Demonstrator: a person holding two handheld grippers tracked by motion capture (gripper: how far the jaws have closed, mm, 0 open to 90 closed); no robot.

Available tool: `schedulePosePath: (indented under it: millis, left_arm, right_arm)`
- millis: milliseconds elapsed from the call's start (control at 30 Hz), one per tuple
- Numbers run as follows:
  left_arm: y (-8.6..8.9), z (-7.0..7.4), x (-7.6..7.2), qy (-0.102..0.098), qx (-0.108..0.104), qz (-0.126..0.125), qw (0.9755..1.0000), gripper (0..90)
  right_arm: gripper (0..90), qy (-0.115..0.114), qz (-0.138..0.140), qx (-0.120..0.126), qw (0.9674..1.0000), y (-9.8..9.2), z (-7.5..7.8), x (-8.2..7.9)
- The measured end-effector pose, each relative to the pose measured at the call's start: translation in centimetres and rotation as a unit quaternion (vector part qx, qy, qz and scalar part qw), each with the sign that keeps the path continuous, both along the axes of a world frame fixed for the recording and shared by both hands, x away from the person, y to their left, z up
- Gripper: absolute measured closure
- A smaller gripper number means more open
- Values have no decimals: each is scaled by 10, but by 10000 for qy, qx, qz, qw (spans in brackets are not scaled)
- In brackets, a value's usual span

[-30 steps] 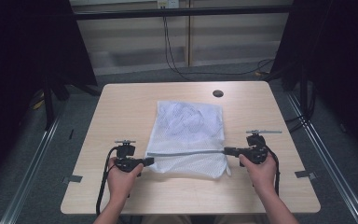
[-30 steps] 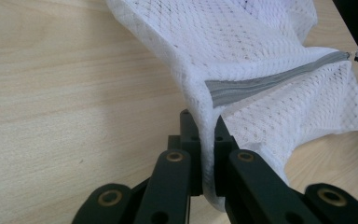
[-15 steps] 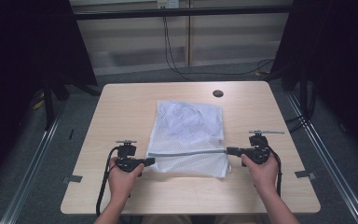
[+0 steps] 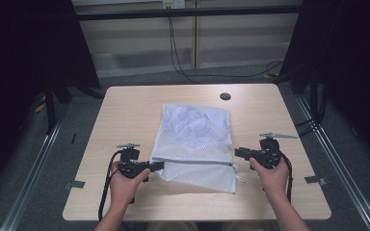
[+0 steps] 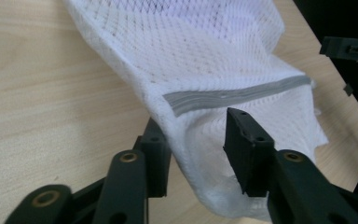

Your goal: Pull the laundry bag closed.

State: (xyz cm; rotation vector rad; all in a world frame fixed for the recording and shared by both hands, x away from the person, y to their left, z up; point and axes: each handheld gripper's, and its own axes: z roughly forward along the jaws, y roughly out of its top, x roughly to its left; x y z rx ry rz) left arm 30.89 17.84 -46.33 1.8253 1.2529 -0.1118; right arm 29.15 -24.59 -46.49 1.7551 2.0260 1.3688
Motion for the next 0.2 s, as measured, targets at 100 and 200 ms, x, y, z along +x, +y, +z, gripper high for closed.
schedulePosePath:
  millis: [100,200]
  left_arm:
    - [0,2,0,-191,-127,-1,9997,484]
    - [-1,5,0,-410,-120,-39,9991,412]
  right_arm:
    - [632,-39,-63,-92,9999,1,1,0]
    - [622,-53,-51,-120,9999,2,1,0]
